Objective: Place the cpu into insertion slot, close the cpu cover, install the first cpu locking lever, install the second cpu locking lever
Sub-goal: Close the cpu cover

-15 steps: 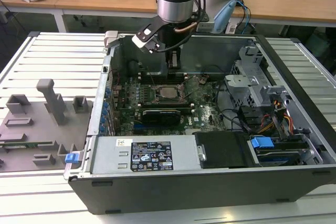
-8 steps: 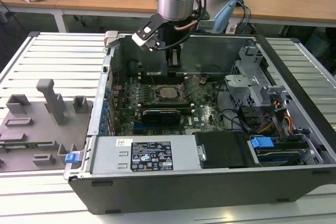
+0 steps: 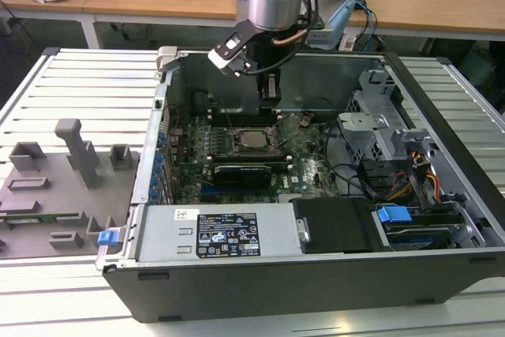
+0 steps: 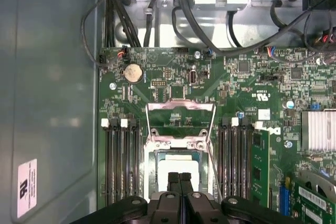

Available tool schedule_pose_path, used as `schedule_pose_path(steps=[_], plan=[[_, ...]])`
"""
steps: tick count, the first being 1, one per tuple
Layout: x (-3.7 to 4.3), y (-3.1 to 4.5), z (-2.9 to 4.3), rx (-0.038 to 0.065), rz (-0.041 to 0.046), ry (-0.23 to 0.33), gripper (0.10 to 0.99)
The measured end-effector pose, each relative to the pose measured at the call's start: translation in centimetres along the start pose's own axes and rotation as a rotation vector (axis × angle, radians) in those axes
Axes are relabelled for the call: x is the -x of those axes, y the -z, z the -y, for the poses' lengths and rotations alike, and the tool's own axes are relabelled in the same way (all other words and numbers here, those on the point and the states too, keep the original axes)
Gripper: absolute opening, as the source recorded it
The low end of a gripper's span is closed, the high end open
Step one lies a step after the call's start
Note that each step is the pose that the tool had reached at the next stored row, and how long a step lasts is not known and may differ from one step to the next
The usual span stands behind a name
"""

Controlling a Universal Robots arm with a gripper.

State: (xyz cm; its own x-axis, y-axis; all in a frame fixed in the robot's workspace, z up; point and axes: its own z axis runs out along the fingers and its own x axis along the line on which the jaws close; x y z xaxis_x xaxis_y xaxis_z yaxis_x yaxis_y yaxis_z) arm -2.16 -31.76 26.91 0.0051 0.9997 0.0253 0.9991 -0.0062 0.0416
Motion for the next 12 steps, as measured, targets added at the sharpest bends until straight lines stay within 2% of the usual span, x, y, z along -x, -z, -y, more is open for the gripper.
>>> schedule_pose_path(steps=[12], plan=[[-0.01,-0.04,-0.99,0.0,0.0001,0.0,0.106]])
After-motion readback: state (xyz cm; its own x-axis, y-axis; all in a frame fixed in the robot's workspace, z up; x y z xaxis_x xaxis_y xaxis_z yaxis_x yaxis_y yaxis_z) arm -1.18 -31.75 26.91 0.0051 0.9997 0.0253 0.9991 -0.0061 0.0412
